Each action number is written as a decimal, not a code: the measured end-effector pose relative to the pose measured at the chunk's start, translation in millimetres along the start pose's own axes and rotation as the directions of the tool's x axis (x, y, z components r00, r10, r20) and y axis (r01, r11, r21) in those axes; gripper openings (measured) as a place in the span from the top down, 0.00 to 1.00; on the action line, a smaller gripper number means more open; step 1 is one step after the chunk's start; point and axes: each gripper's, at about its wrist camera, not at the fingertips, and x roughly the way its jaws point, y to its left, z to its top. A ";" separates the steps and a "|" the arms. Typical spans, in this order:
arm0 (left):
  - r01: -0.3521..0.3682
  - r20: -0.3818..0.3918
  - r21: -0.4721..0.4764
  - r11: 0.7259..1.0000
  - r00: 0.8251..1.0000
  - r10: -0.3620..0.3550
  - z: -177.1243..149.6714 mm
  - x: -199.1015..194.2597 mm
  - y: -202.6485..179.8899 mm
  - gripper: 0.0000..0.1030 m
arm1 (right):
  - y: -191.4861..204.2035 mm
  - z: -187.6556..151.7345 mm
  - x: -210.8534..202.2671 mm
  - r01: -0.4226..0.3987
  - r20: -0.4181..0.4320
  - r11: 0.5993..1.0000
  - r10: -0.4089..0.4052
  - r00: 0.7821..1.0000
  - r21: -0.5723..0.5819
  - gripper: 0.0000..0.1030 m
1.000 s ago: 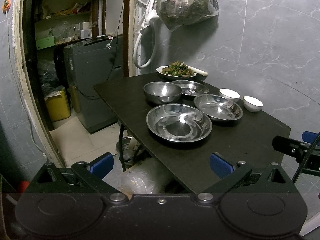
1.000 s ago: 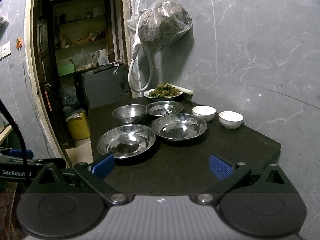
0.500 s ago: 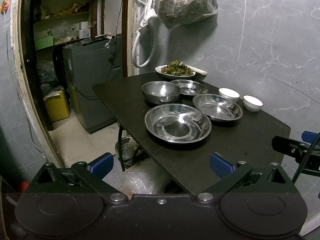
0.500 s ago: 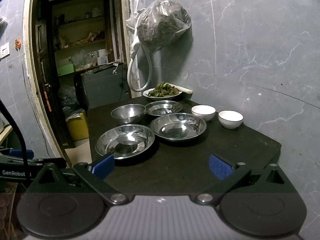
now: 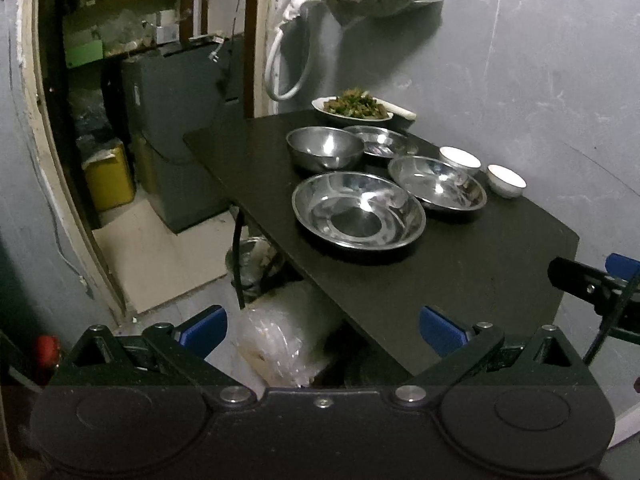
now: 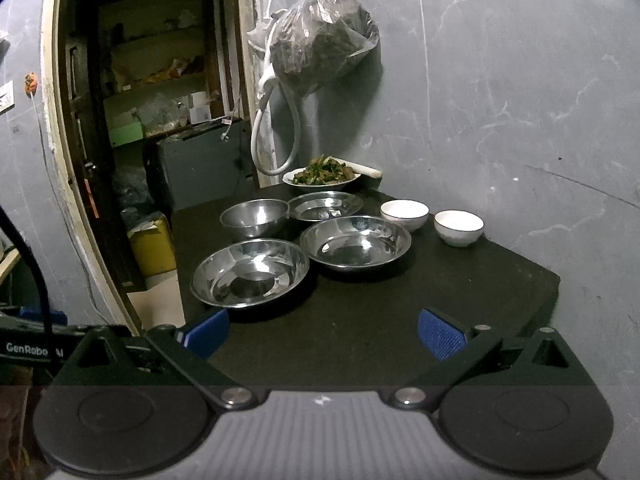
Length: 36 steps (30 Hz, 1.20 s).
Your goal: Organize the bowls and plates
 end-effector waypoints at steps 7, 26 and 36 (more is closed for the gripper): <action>-0.002 -0.059 -0.052 0.999 0.998 -0.001 6.7 4.4 4.8 0.01 | 0.7 3.0 2.6 -0.013 -0.016 1.000 0.013 1.000 -0.026 0.00; -0.043 -0.122 -0.119 0.992 0.992 0.028 90.5 64.9 24.5 0.01 | -31.4 32.6 93.6 -0.132 -0.085 0.988 0.139 0.987 0.080 0.00; 0.126 -0.165 0.052 0.991 0.979 -0.116 156.4 161.4 56.7 0.01 | -16.1 34.5 138.1 0.010 -0.129 0.985 0.013 0.992 0.173 0.00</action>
